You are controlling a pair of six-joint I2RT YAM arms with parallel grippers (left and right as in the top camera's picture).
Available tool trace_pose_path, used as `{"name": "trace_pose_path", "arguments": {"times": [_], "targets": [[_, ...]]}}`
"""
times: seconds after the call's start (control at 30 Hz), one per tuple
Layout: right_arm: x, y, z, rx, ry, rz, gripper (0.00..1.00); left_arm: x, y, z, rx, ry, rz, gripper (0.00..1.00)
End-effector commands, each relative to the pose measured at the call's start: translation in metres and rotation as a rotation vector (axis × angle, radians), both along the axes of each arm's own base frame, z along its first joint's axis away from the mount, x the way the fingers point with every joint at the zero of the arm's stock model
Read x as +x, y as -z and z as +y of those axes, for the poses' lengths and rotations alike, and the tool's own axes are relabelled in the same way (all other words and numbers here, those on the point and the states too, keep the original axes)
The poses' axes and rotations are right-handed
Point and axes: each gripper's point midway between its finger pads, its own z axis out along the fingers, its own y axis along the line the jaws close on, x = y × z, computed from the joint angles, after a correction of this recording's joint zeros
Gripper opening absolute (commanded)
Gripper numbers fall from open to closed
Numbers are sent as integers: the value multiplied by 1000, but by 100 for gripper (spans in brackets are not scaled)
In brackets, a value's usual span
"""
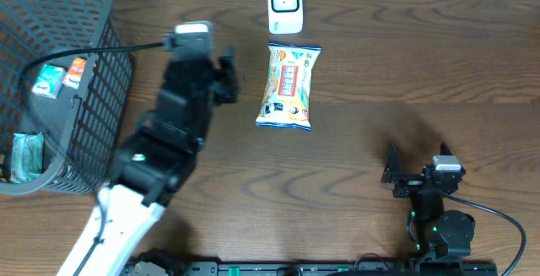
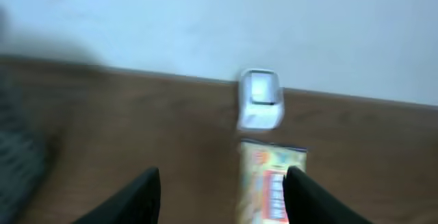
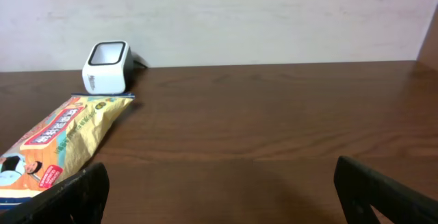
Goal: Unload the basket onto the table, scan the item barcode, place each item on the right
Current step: 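Move the left gripper back into the grey basket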
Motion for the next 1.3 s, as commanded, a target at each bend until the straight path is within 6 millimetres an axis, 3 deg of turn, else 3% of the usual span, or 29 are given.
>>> {"name": "trace_pose_path", "arguments": {"times": [0.0, 0.07, 0.1, 0.2, 0.27, 0.3, 0.4, 0.53, 0.57, 0.67, 0.7, 0.8, 0.9, 1.07, 1.27], "targets": [[0, 1, -1, 7, 7, 0, 99, -3, -43, 37, 39, -94, 9, 57], [0, 1, -1, 7, 7, 0, 99, -8, -61, 57, 95, -105, 93, 57], [0, 1, -1, 7, 7, 0, 99, -12, -73, 73, 111, -114, 164, 66], [0, 1, -1, 7, 7, 0, 99, -15, -83, 103, 93, -171, 268, 72], [0, 1, -1, 7, 7, 0, 99, -14, -87, 125, 79, -230, 307, 94], [0, 1, -1, 7, 7, 0, 99, -8, -91, 145, 71, -286, 304, 100], [0, 1, -1, 7, 7, 0, 99, -1, -93, 178, 54, -379, 285, 98], [0, 1, -1, 7, 7, 0, 99, -7, -88, 250, -7, -623, 281, 98], [0, 1, -1, 7, 7, 0, 99, -15, -80, 277, -33, -731, 302, 98], [0, 1, -1, 7, 7, 0, 99, -29, -55, 310, -47, -844, 387, 98], [0, 1, -1, 7, 7, 0, 99, -37, -34, 326, -54, -887, 465, 98], [0, 1, -1, 7, 7, 0, 99, -45, -4, 352, -37, -970, 558, 99], [0, 1, -1, 7, 7, 0, 99, -46, 35, 367, -41, -1009, 671, 97], [0, 1, -1, 7, 7, 0, 99, -50, 130, 381, 10, -1038, 928, 93], [0, 1, -1, 7, 7, 0, 99, -64, 184, 397, 128, -1104, 1064, 93]]}}
